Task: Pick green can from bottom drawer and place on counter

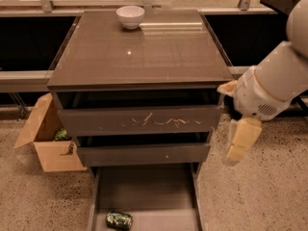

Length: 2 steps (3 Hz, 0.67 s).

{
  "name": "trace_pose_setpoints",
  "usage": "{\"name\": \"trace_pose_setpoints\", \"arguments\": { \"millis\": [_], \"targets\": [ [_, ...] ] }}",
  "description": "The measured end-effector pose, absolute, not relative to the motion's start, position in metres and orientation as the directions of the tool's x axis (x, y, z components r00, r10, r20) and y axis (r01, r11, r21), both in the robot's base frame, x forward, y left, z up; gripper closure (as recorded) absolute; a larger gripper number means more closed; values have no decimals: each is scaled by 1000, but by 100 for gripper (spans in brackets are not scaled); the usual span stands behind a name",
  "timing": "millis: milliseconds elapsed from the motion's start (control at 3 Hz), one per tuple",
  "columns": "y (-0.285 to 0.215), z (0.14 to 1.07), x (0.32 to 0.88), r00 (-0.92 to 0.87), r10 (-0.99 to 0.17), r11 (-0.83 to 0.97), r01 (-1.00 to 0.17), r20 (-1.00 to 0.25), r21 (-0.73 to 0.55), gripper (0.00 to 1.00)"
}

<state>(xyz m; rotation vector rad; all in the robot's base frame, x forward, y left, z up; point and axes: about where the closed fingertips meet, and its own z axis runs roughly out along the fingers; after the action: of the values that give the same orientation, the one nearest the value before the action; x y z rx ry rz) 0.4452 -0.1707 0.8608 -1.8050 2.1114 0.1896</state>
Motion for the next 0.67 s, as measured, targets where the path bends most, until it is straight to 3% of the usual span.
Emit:
{"name": "trace_pose_setpoints", "arguments": {
  "millis": [667],
  "targets": [
    [-111,738,450,-42,-865,75,-996,-499,-47,0]
  ]
}}
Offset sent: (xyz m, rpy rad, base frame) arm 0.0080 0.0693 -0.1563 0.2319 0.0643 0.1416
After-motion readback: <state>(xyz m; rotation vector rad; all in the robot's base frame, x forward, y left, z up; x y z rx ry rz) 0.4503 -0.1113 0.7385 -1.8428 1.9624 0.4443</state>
